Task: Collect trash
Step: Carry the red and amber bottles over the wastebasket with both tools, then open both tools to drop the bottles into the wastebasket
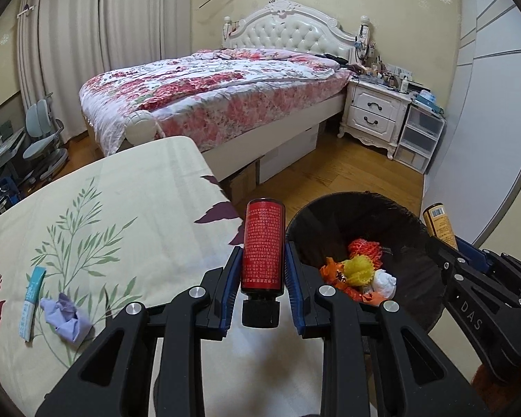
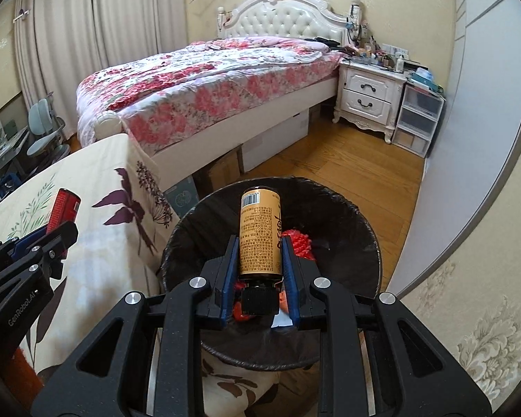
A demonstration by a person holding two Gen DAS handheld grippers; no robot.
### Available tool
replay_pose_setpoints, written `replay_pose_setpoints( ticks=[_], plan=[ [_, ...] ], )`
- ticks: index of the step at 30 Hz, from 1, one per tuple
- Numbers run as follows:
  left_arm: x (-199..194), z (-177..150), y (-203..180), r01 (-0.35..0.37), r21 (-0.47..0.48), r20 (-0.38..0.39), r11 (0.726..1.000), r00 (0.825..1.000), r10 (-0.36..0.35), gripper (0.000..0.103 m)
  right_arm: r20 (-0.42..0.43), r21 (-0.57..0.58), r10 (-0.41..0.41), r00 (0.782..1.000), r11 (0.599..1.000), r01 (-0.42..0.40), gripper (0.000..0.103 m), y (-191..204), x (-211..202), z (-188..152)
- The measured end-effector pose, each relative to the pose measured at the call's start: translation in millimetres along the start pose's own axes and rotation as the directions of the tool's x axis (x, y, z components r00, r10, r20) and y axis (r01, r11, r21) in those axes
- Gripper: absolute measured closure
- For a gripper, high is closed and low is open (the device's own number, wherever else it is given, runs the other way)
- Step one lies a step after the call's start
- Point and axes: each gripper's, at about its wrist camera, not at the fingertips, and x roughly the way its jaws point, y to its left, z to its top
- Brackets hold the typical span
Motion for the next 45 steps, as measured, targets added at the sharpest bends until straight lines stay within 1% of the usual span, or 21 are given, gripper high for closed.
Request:
replay_pose_setpoints(
  ticks=[6, 9, 14, 21, 27, 28, 29, 30, 31, 32, 34, 35, 37, 41, 42, 43, 45],
  plan=[
    [24.5, 10.8, -21.0, 0.010, 0.043, -0.016, 0.999, 1.000, -0.010, 0.076, -0.024, 0.031, -0.015, 1.000, 0.999, 0.016, 0.080, -10.6, 20.9, 3.0],
    [37.6, 14.1, -27.8, 0.007, 0.052, -0.033, 0.999, 0.999, -0.005, 0.076, -0.029, 0.038, -0.034, 0.999, 0.999, 0.035, 0.080, -15.1, 28.5, 2.8],
    [52.2, 21.0, -35.7, 0.000, 0.075, -0.040, 0.997, 0.999, 0.003, 0.076, -0.044, 0.059, -0.056, 0.997, 0.997, 0.058, 0.080, -23.9, 40.0, 3.7],
    [67.0, 27.7, -46.6, 0.006, 0.088, -0.051, 0.996, 0.999, -0.002, 0.076, -0.056, 0.068, -0.083, 0.995, 0.994, 0.086, 0.080, -32.5, 51.0, 5.9],
    [72.8, 26.8, -54.9, 0.006, 0.124, -0.054, 0.992, 0.999, 0.000, 0.076, -0.066, 0.074, -0.094, 0.993, 0.992, 0.099, 0.078, -36.9, 56.4, 3.3],
    [73.8, 26.5, -56.0, 0.006, 0.129, -0.055, 0.992, 0.998, 0.001, 0.073, -0.065, 0.076, -0.097, 0.993, 0.992, 0.102, 0.078, -37.7, 56.6, 3.0],
    [74.3, 26.1, -56.5, 0.005, 0.131, -0.056, 0.991, 0.998, 0.002, 0.066, -0.065, 0.078, -0.100, 0.993, 0.991, 0.105, 0.077, -35.8, 58.4, 5.1],
    [74.3, 25.8, -57.0, 0.001, 0.132, -0.054, 0.991, 0.999, 0.006, 0.060, -0.062, 0.081, -0.105, 0.993, 0.991, 0.110, 0.073, -36.2, 58.1, 5.1],
    [74.2, 25.7, -57.2, -0.003, 0.130, -0.051, 0.992, 0.999, 0.010, 0.049, -0.056, 0.084, -0.113, 0.992, 0.990, 0.118, 0.067, -36.9, 56.8, 5.0],
    [73.7, 25.7, -56.5, -0.005, 0.126, -0.048, 0.992, 0.999, 0.011, 0.043, -0.051, 0.084, -0.119, 0.992, 0.989, 0.123, 0.065, -36.9, 56.0, 4.8],
    [72.6, 26.2, -55.8, -0.012, 0.123, -0.041, 0.992, 0.999, 0.017, 0.038, -0.044, 0.087, -0.131, 0.990, 0.987, 0.135, 0.058, -38.4, 54.3, 4.5],
    [71.7, 26.4, -55.5, -0.015, 0.123, -0.037, 0.992, 0.999, 0.020, 0.034, -0.041, 0.091, -0.141, 0.989, 0.985, 0.144, 0.056, -39.4, 53.1, 4.5],
    [70.7, 28.2, -53.7, -0.023, 0.120, -0.028, 0.992, 0.999, 0.026, 0.029, -0.035, 0.099, -0.153, 0.988, 0.983, 0.156, 0.046, -40.6, 50.8, 5.0],
    [64.9, 30.2, -48.0, -0.042, 0.111, -0.017, 0.993, 0.999, 0.044, 0.023, -0.024, 0.093, -0.179, 0.984, 0.979, 0.180, 0.036, -41.1, 46.3, 5.9],
    [63.0, 30.9, -45.4, -0.045, 0.107, -0.014, 0.993, 0.999, 0.047, 0.022, -0.018, 0.090, -0.184, 0.983, 0.979, 0.185, 0.029, -40.9, 44.6, 5.9],
    [60.2, 30.2, -43.3, -0.049, 0.105, -0.011, 0.993, 0.999, 0.050, 0.022, -0.014, 0.088, -0.189, 0.982, 0.978, 0.189, 0.026, -41.0, 43.3, 5.9],
    [54.5, 30.3, -37.5, -0.055, 0.099, -0.005, 0.994, 0.998, 0.056, 0.021, -0.009, 0.083, -0.195, 0.981, 0.977, 0.195, 0.025, -40.3, 39.9, 5.3]
  ],
)
